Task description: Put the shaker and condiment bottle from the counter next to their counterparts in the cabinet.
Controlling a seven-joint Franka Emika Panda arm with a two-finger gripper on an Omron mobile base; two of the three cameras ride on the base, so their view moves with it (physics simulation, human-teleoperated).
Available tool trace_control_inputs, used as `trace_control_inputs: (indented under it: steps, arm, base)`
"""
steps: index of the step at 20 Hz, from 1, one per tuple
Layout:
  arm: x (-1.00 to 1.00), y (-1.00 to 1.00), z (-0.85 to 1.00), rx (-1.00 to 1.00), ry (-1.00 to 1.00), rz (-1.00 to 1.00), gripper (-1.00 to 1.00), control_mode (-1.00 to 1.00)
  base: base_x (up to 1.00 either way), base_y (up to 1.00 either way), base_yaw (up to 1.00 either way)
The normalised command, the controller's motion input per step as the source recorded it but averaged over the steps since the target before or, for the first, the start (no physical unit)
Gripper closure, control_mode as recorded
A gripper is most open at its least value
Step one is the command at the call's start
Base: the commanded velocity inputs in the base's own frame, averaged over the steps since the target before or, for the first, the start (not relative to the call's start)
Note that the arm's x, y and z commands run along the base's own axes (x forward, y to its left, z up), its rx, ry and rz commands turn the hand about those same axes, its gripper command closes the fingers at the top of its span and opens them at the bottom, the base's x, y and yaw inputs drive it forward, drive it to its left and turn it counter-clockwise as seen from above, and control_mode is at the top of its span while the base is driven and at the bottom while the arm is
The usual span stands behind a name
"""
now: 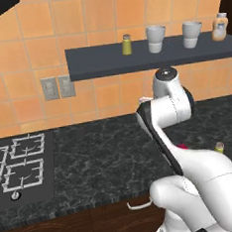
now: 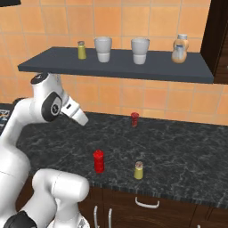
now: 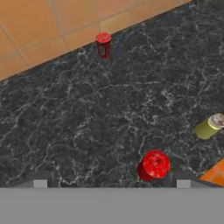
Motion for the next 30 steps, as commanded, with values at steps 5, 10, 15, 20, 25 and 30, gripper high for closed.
trace_control_inputs:
  steps: [5,10,15,20,25,30]
  arm:
    - [0.0,-0.01,-0.89,-0.28,-0.01,-0.39,-1.0,-1.0]
    - [0.0,-0.01,-1.0,-0.35,0.0,-0.39,-1.0,-1.0]
    - [0.0,0.0,-0.85,-0.25,0.0,-0.36,-1.0,-1.0]
    - [0.0,0.0,-0.12,-0.01,0.0,-0.1,-1.0,-1.0]
    - [0.0,-0.08,-0.34,-0.12,-0.1,-0.11,-1.0,-1.0]
    - [0.0,-0.03,-0.08,-0.03,-0.03,-0.02,-1.0,-1.0]
  base:
    - [0.0,0.0,0.0]
    - [0.0,0.0,0.0]
    - [0.0,0.0,0.0]
    - [0.0,0.0,0.0]
    - [0.0,0.0,0.0]
    - [0.0,0.0,0.0]
